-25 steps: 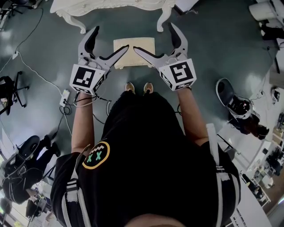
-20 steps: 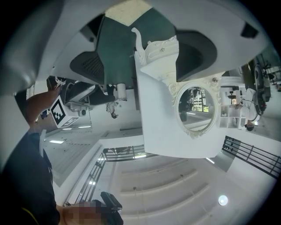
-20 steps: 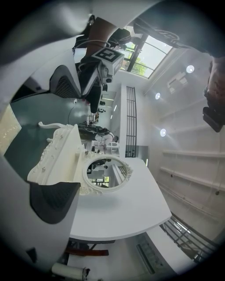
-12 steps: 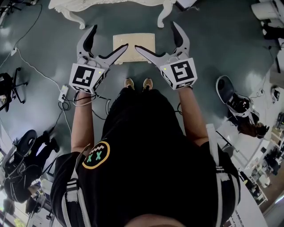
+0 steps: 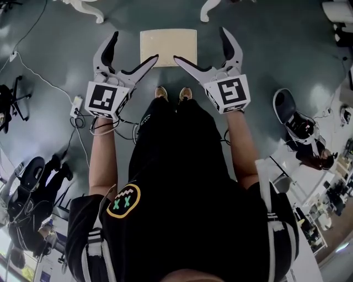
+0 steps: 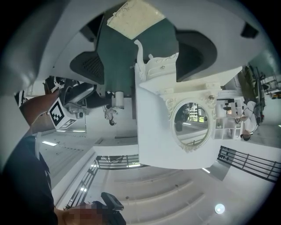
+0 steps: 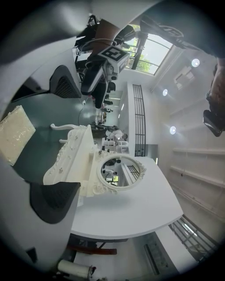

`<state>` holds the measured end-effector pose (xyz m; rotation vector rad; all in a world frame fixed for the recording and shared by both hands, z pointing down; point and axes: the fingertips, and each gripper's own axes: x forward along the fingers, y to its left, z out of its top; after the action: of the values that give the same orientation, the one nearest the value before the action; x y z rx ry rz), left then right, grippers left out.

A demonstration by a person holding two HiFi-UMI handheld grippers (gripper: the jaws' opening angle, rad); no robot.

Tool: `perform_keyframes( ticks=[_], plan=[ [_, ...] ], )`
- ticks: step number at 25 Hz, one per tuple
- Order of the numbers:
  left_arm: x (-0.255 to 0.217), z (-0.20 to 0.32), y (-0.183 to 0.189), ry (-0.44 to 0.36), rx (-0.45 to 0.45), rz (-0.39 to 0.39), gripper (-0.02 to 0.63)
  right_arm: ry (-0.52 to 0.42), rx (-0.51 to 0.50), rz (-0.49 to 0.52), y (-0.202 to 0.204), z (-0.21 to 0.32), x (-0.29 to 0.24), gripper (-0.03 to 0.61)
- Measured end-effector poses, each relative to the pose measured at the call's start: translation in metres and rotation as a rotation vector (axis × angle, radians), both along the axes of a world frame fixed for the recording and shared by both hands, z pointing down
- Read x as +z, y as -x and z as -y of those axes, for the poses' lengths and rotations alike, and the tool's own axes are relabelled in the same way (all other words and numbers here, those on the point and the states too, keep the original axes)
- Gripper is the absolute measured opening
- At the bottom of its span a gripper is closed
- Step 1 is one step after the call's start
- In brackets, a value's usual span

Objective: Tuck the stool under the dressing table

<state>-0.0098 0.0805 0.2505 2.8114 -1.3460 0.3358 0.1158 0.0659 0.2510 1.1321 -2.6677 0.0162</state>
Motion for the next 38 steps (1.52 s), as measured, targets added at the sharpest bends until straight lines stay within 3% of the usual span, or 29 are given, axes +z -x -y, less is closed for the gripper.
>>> perform_keyframes(
  ticks=[9, 13, 21, 29, 34, 38],
  plan=[
    [0.075, 0.015, -0.005, 0.087, -0.023, 0.001, 0.502, 0.083, 0.022, -0.001, -0.012, 0.017, 0.077, 0.597],
    [0.113, 0.015, -0.003, 0.165, -0.043, -0.002, 0.502, 0.156, 0.039, -0.013, -0.019, 0.018, 0.115, 0.597],
    [0.302, 0.027, 0.024, 0.414, -0.106, -0.018, 0.502, 0.359, 0.059, -0.086, -0.015, 0.029, 0.300, 0.597],
    [0.497, 0.037, 0.050, 0.625, -0.213, -0.018, 0.502, 0.550, 0.124, -0.166, -0.035, 0.041, 0.496, 0.597],
    [0.585, 0.037, 0.059, 0.771, -0.291, -0.078, 0.506, 0.681, 0.176, -0.164, -0.050, 0.044, 0.581, 0.597],
    [0.629, 0.031, 0.061, 0.869, -0.304, -0.057, 0.508, 0.795, 0.206, -0.140, -0.054, 0.041, 0.617, 0.597]
  ],
)
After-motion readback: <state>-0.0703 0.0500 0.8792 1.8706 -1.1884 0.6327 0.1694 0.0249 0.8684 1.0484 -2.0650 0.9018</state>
